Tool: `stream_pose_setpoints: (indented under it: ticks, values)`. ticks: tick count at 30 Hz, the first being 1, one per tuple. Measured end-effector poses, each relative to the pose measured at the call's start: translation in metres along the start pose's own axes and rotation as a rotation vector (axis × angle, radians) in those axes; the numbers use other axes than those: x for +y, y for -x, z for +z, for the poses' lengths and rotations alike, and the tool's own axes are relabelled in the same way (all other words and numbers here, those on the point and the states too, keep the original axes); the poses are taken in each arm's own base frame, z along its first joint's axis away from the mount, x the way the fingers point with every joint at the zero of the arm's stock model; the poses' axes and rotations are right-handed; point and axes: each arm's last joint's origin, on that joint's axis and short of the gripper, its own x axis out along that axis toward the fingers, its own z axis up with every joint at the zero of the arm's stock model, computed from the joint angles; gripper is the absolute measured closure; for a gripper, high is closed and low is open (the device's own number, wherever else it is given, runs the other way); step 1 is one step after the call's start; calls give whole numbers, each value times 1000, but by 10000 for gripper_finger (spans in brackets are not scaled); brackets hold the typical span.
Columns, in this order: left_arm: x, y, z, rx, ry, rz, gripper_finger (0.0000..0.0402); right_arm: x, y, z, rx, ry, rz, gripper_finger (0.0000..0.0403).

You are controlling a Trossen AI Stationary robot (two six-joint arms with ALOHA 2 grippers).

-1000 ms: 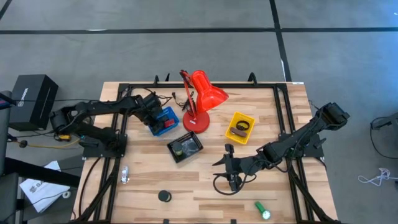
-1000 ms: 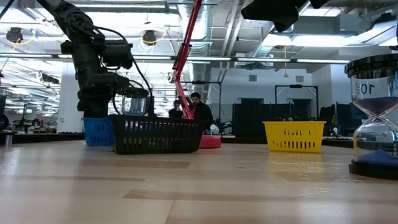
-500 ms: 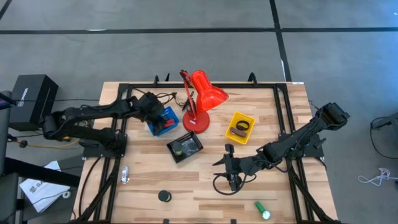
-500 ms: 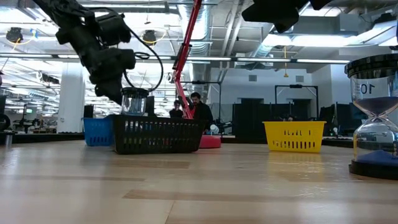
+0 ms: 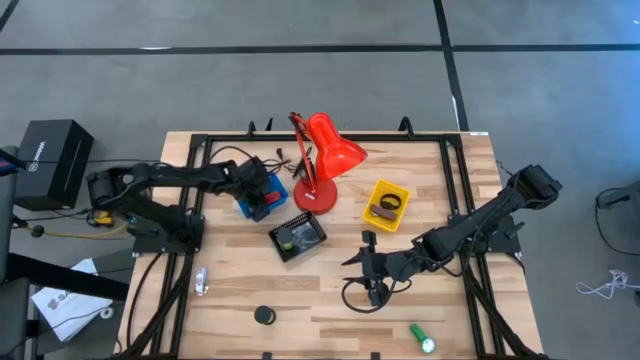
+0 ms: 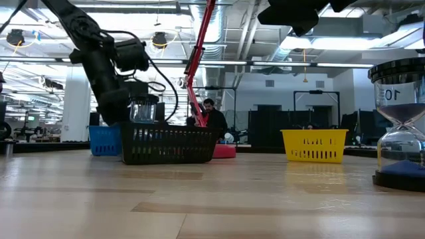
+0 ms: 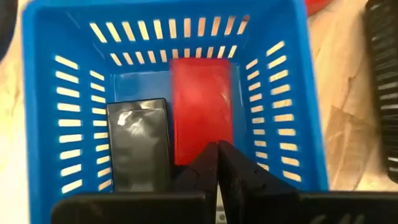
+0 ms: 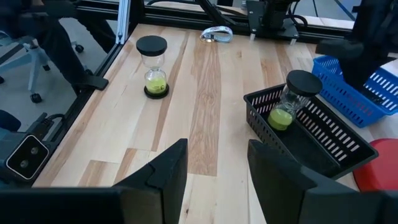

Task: Pick & Place Office items
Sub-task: Put the green hourglass into the black bin

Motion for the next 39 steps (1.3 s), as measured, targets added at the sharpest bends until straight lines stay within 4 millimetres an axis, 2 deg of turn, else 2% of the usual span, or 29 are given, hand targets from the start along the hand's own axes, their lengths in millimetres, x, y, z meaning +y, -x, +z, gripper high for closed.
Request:
stream_pose_setpoints:
  ticks: [5,10,13,20,25,28,39]
  values:
    - [0,-5,-1,31,1,0,399,0,0,0,0,0,0,244]
    - [0,2,-2,12,3,0,399,0,0,0,0,0,0,244]
    - [-1,16,4,-65,1,-3,399,0,0,0,0,0,-1,244]
    - [-11,65,8,-308,-9,-37,399,0,0,0,1,0,-1,244]
    - [-31,94,2,-437,-1,-133,399,-3,-1,0,1,-5,-9,244]
    - [-48,104,-2,-484,-70,-209,399,-6,-2,1,0,-9,-17,244]
    - [-108,117,-11,-584,-302,-461,397,-8,-3,1,1,-54,-24,244]
